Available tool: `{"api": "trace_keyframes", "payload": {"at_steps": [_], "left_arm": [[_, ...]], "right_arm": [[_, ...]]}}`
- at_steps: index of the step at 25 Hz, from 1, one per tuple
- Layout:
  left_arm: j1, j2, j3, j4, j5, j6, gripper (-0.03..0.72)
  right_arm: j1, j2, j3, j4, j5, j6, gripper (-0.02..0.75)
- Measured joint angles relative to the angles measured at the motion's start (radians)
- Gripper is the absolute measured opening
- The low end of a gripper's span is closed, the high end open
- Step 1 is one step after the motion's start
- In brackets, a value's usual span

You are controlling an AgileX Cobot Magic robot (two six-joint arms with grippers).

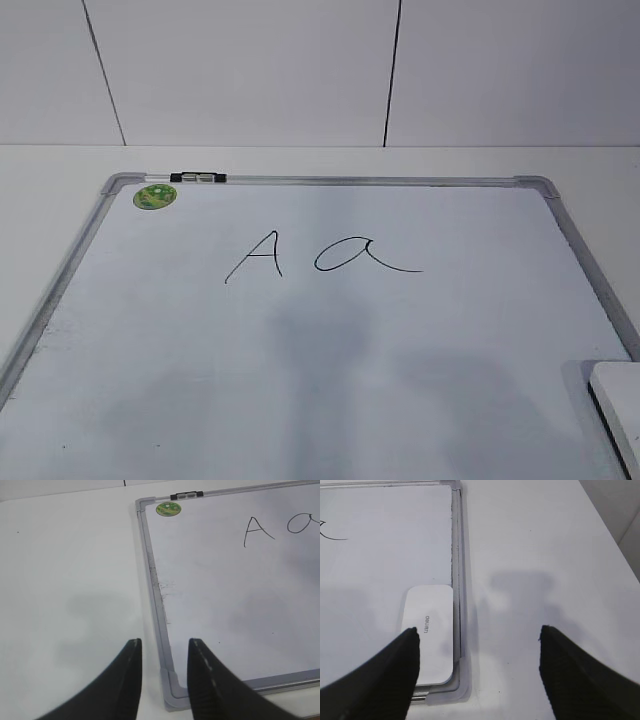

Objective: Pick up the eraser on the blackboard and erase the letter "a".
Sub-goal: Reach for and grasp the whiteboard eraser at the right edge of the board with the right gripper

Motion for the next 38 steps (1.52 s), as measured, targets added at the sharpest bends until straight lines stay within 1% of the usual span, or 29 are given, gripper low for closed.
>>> {"api": "trace_keyframes", "payload": {"at_steps": [33,38], "left_arm": [[0.000,0.000,0.000,0.000,0.000,0.000,0.235],[0.000,0.000,0.000,0.000,0.000,0.000,0.235]], "right_arm": [[0.000,0.000,0.000,0.000,0.000,0.000,0.592],[0.000,0.000,0.000,0.023,0.000,0.000,0.592]]}}
